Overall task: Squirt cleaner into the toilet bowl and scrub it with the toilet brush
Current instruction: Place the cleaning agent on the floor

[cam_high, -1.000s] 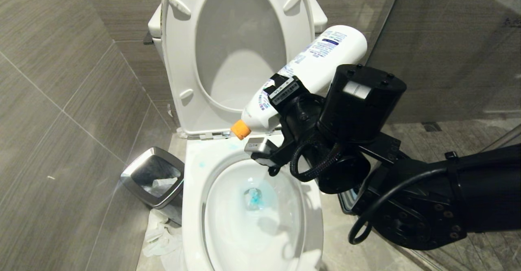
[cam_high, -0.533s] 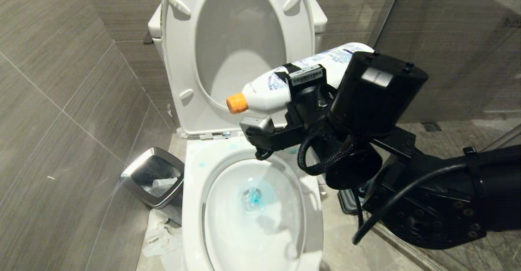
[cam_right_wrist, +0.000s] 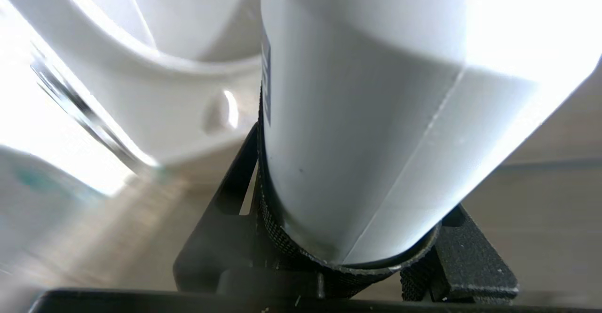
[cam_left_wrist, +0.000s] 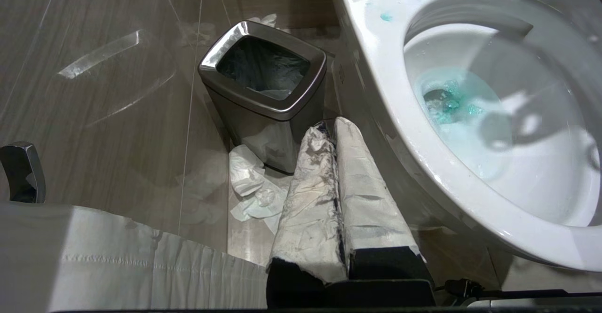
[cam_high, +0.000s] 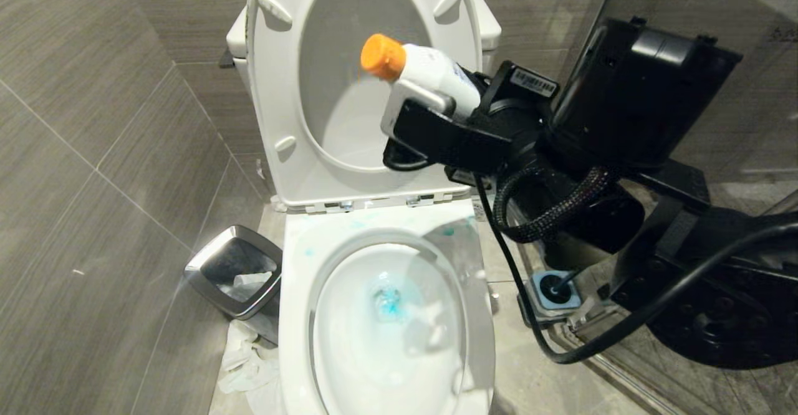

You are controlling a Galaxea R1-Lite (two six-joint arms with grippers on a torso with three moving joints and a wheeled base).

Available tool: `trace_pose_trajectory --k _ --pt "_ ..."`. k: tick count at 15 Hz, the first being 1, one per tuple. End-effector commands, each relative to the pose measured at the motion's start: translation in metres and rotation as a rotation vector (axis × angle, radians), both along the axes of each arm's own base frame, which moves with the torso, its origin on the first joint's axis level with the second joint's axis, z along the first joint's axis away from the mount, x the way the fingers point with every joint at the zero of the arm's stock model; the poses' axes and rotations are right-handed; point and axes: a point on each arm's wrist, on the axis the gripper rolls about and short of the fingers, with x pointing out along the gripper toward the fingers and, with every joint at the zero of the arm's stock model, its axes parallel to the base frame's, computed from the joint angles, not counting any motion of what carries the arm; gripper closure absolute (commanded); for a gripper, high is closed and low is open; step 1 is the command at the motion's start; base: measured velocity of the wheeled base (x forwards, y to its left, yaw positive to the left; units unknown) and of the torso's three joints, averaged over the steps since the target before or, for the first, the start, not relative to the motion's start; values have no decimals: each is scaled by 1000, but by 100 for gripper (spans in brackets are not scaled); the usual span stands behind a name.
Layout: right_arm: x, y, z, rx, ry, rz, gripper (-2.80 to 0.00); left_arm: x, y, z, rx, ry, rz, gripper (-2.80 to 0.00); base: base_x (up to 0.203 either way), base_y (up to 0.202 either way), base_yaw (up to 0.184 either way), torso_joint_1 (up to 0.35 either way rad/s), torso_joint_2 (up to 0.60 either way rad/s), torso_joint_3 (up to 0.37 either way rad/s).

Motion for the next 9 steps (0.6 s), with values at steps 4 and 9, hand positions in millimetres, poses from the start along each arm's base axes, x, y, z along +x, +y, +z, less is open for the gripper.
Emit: trace_pose_trajectory --k 4,9 --pt "-28 -46 71 448 124 153 0 0 0 0 0 1 0 0 0 0 0 0 0 0" --pt "-54 -123 93 636 403 311 0 0 0 0 0 1 0 0 0 0 0 0 0 0"
